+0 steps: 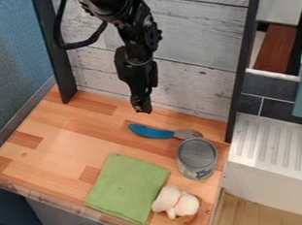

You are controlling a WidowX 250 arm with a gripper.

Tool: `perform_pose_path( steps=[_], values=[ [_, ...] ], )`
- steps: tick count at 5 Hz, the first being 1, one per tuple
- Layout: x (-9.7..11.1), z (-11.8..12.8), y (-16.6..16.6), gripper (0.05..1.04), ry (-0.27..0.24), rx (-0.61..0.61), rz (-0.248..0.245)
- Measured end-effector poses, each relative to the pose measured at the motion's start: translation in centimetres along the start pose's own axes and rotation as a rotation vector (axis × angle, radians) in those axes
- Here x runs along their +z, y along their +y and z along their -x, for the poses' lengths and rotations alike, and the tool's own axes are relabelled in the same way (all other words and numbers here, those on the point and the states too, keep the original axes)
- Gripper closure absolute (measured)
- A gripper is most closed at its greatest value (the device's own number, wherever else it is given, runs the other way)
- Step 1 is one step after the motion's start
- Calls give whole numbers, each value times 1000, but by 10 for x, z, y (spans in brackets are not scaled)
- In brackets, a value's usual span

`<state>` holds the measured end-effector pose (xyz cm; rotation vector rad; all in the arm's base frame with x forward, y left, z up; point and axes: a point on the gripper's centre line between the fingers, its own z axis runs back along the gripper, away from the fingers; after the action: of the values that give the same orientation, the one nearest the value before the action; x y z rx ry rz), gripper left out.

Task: Move the green cloth to the left side of the blue fork

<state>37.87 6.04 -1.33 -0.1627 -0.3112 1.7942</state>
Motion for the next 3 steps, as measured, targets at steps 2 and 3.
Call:
perform_pose_path(
  steps=[2, 3],
  values=[
    [-10, -2, 28, 83, -14, 69, -105],
    [7, -10, 27, 83, 1, 120, -96]
  ],
)
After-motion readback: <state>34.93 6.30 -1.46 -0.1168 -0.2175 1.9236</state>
